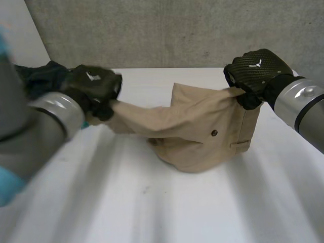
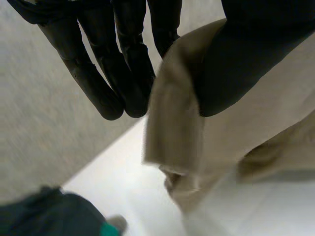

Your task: Fold the laundry.

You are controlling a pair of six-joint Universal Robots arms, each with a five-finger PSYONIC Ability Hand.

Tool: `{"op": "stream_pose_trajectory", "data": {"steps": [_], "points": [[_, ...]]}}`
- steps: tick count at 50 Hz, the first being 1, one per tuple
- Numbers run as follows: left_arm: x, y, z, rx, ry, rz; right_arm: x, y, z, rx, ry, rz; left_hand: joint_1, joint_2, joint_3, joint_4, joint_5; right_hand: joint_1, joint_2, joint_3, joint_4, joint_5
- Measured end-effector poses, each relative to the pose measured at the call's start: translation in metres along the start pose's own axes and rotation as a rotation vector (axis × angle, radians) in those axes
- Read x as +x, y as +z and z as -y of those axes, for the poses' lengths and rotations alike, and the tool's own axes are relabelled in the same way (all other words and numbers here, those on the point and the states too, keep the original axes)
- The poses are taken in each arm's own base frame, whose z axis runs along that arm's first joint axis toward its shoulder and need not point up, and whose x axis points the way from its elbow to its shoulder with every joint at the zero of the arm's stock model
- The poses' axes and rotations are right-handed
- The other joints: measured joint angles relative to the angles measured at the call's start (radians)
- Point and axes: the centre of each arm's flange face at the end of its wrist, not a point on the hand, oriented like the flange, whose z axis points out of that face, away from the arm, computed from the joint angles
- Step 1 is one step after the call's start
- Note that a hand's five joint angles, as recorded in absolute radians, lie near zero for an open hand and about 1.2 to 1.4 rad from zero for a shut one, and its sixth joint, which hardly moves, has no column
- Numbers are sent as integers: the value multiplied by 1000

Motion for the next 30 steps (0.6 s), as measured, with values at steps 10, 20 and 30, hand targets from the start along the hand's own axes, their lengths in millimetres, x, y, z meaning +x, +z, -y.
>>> {"op": "stream_pose_trajectory", "data": {"steps": [10,20,30], "points": [[-33,-26,47,91,43,34,4,11,0,-12,-53,7,0,2,2,0,0,0,0,0,0,0],[-39,68,28,60,96,83,-6,67,-3,54,-90,-17,0,3,2,1,0,0,0,6,0,0],[-92,91,130,608,14,338,58,117,88,624,-48,-547,0,3,3,1,0,0,0,6,2,0]]}}
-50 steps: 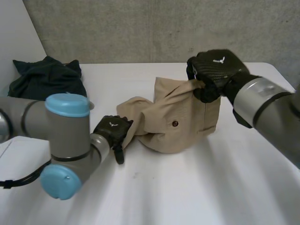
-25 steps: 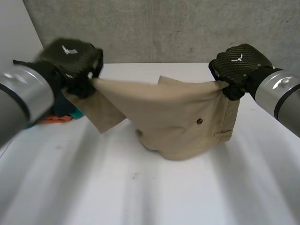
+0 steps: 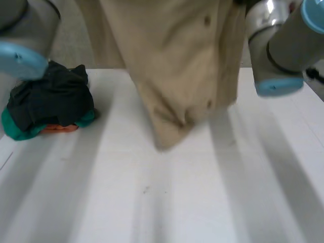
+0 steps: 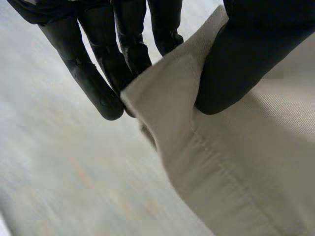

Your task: Fold the laundry.

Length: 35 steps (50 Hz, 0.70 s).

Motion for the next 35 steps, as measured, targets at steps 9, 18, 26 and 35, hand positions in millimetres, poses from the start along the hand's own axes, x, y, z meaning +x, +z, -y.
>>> {"op": "stream_pose_trajectory", "data": {"steps": [9,18,26,35], "points": [[-22,3,44,225,-123,104,11,14,31,261,116,-131,0,0,0,0,0,0,0,0,1,14],[6,-39,-58,-112,-80,6,-24,-32,-29,-5,95,66,0,0,0,0,0,0,0,0,1,14],[46,-114,-136,-429,-8,-189,-56,-122,-97,-380,39,310,0,0,0,1,0,0,0,2,2,14],[66,-204,-152,-695,153,-448,-50,-220,-113,-744,-72,570,0,0,0,3,0,0,0,3,2,14]]}}
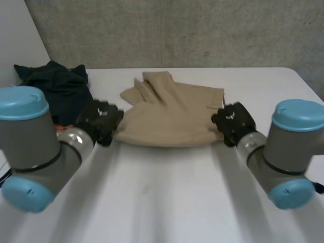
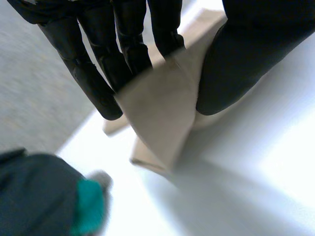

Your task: Fold the laundry.

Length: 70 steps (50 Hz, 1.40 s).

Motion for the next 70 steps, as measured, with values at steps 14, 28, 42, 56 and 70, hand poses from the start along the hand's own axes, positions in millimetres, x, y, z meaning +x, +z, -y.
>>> {"op": "stream_pose_trajectory", "data": {"steps": [14,28,42,56,70], "points": [[39,-124,0,-449,130,-337,5,-104,-7,-343,-247,300,0,0,0,0,0,0,0,0,0,0],[34,-49,22,-295,165,-237,7,-60,-10,-249,-264,233,0,0,2,1,19,0,0,0,0,5],[-97,15,183,385,50,391,137,12,163,488,-3,-538,0,0,2,1,19,0,0,0,0,5],[-142,-24,224,683,-153,542,155,0,207,849,110,-659,0,1,2,1,19,0,0,5,0,8],[-26,27,60,140,-97,152,34,29,43,216,110,-205,0,2,2,1,19,0,0,10,1,8]]}}
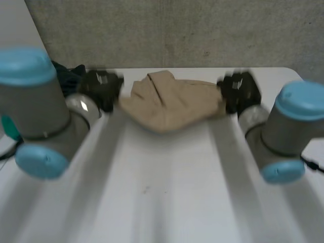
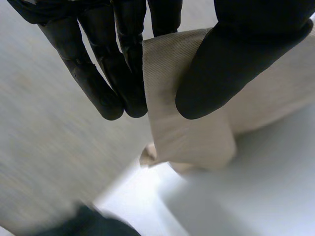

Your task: Fold the laundry.

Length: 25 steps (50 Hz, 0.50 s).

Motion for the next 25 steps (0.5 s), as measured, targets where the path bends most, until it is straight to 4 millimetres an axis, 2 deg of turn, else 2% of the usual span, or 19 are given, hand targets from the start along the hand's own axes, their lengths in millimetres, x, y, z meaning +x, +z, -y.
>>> {"op": "stream_pose_trajectory", "data": {"steps": [1,2,4,6,8,11,17,18,20,24,25], "points": [[7,-4,-11,-38,8,-21,-3,-2,-5,-16,-5,12,0,0,0,0,0,0,0,0,0,0],[17,-12,-27,-96,25,-54,-12,-12,-24,-75,-28,58,0,0,0,0,0,0,0,0,0,0],[22,-17,-36,-129,38,-71,-16,-17,-33,-106,-44,82,0,0,0,0,0,0,0,0,0,0],[36,-37,-55,-228,83,-123,-24,-36,-53,-194,-100,148,0,0,0,0,0,0,0,0,0,0],[41,-51,-60,-276,111,-146,-24,-45,-57,-238,-131,179,0,0,0,0,0,0,0,0,0,0],[44,-73,-58,-333,148,-176,-19,-60,-55,-300,-170,217,0,0,0,0,0,0,0,0,0,0],[52,-127,-48,-468,240,-292,-1,-95,-36,-426,-225,304,0,0,0,0,0,0,0,0,0,0],[53,-129,-48,-473,243,-297,0,-97,-35,-433,-228,311,0,0,0,0,0,0,0,0,0,0],[58,-152,-47,-539,287,-370,3,-116,-31,-498,-259,379,0,0,0,0,0,0,0,0,0,0],[66,-173,-47,-592,324,-453,4,-137,-30,-553,-316,484,-11,-16,-14,-9,-7,0,0,0,0,0],[68,-175,-47,-595,330,-467,3,-140,-31,-555,-333,508,-87,-102,-81,-84,-77,0,0,0,0,0]]}}
